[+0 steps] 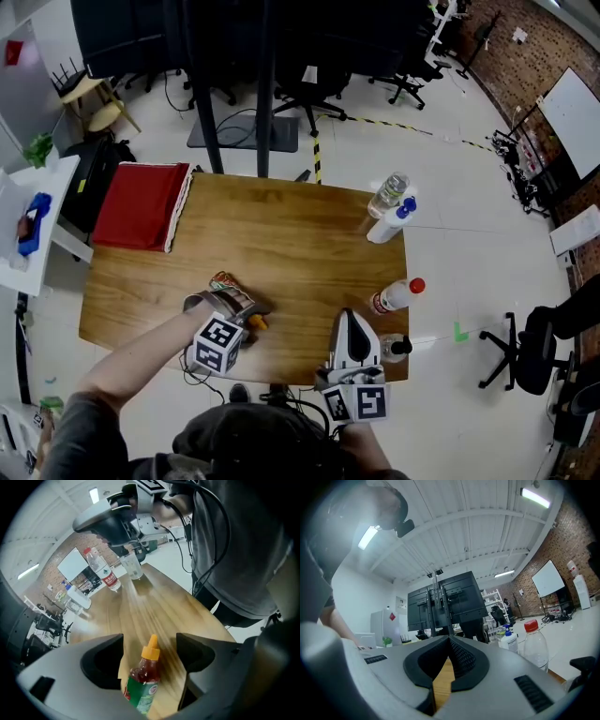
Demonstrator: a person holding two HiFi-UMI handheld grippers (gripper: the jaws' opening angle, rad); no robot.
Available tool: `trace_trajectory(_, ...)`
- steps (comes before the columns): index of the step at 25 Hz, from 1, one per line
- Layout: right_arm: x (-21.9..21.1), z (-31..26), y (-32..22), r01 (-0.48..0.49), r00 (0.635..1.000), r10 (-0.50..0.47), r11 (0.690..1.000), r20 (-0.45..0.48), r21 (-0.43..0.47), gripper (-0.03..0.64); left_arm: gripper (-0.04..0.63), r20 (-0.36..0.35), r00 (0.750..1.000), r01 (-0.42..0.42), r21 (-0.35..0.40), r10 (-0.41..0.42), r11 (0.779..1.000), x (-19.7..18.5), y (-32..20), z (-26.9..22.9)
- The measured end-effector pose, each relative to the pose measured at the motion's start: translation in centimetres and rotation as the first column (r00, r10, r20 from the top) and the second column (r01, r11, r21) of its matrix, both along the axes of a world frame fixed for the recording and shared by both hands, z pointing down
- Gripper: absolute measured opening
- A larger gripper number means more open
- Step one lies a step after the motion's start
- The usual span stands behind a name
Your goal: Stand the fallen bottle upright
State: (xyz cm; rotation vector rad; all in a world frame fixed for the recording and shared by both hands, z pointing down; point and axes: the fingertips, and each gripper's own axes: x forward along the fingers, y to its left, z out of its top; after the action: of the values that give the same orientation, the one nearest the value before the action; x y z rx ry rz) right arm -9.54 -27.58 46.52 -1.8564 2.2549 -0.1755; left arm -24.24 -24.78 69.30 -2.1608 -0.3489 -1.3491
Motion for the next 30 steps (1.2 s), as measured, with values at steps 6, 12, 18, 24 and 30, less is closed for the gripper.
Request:
trace_trajectory(6,0.7,0.6,-0.7,-0.004,1.000,0.004,1.000,0.003,-0.010,0.011,0.388,0.080,0.995,-0.064,-0.006,0.064,0.998,0.3,-0.4,2.2)
trace_trajectory(12,0.4,0.8,-1.3,0.007,1.000,-0.006,1.000,0.003,-0.008,0.011,0.358,0.142,0.984,-0.114,0.015,0.111,0.993,0.6,-1.0,3.9)
trace_trajectory(18,1.0,1.2,-1.4,-0.005,1.000,0.005,1.000,0.013,-0.013,0.011,0.350,0.202,0.972,-0.116,-0.026,0.119,0.993,0.2,-0.6,5.4)
trace_trajectory(24,1.5,1.8,-1.3,-0.012,1.000,0.013,0.999,0.022,-0.033,0.011,0.351,0.225,0.966,-0.120,-0.043,0.126,0.992,0.4,-0.6,5.5)
trace_trajectory(30,1.2,2.2,-1.3,0.007,1.000,-0.006,0.998,0.020,-0.057,0.011,0.339,0.299,0.951,-0.036,-0.146,0.079,0.989,0.7,-0.8,5.5)
